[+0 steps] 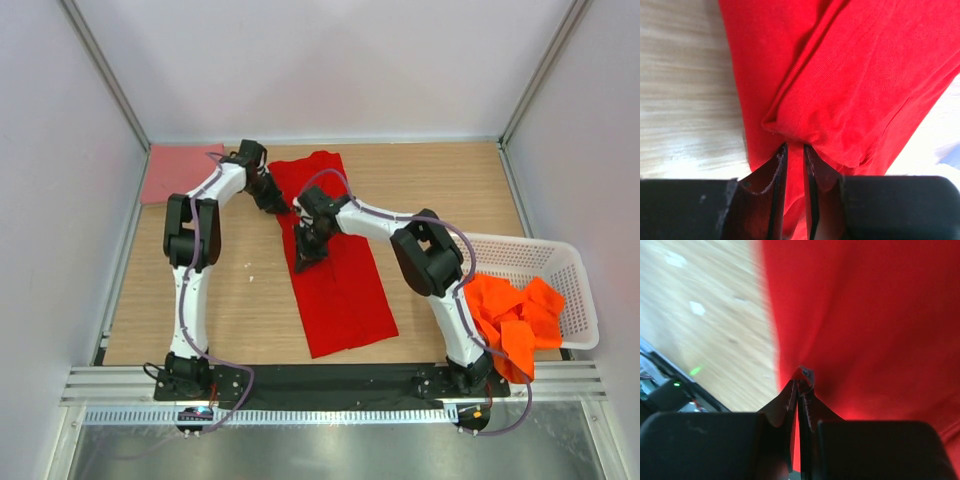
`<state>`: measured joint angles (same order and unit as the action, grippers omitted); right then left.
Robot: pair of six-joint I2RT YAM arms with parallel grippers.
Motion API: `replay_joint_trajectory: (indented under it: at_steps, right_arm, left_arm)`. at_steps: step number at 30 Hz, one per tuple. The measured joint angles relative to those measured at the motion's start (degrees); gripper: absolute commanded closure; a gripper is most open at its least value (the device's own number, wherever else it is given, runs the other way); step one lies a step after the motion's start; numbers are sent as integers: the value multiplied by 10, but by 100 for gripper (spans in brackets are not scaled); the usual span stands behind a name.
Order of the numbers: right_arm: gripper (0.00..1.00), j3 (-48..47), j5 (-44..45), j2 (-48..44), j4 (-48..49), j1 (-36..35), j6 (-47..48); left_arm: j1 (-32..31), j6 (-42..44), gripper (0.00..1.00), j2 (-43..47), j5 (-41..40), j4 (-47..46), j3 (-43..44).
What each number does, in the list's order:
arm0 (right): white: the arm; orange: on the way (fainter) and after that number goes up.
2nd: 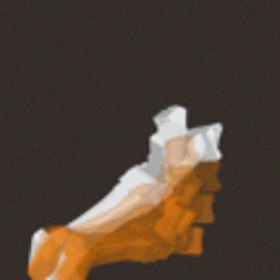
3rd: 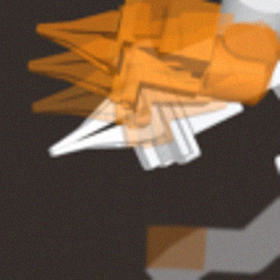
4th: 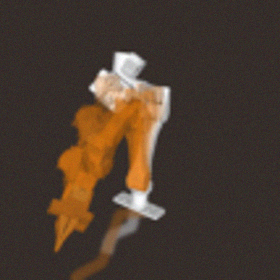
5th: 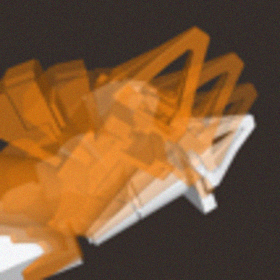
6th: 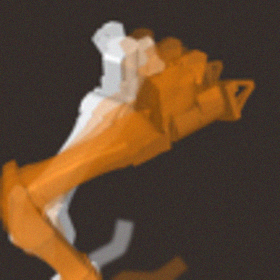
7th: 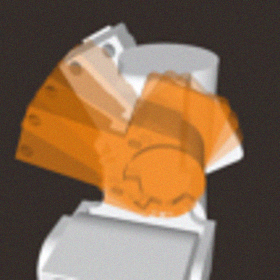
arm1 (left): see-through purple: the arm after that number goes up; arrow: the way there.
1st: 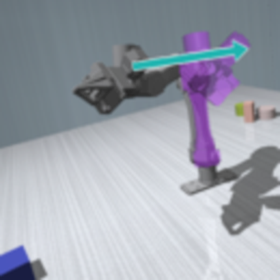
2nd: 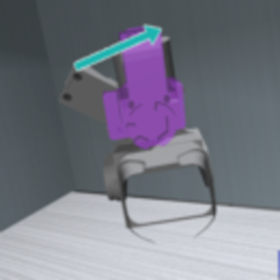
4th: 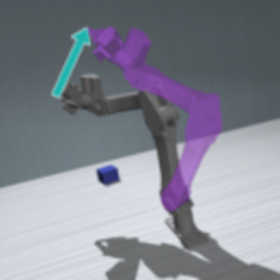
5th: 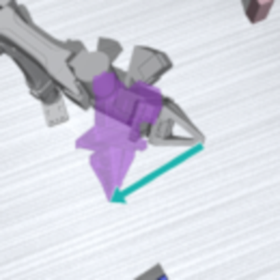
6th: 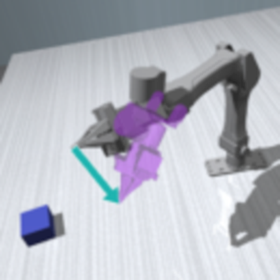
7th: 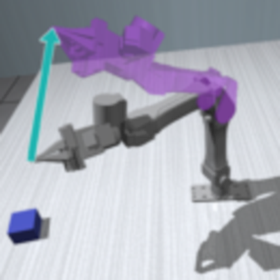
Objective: Fold and stack the t-shirts
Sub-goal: Fold the tshirt
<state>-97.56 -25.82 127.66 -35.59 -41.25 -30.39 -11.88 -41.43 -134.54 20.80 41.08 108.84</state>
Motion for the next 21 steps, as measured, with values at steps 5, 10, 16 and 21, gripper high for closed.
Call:
replay_joint_trajectory:
  at_steps: [5, 10, 16, 21]
  right_arm:
    - [91, 53, -27, -3, 25, 3, -16]
    - [91, 63, -37, -5, 52, -2, -26]
    - [89, 50, -50, 9, 75, -13, -69]
    - [79, 3, -50, 20, 56, -9, -73]
  left_arm:
    - [6, 0, 80, -17, 12, 7, 25]
    - [12, 2, 80, -41, 24, 24, 64]
    - [19, 22, 78, -92, 25, 61, 163]
    - [21, 29, 62, -93, 25, 66, 172]
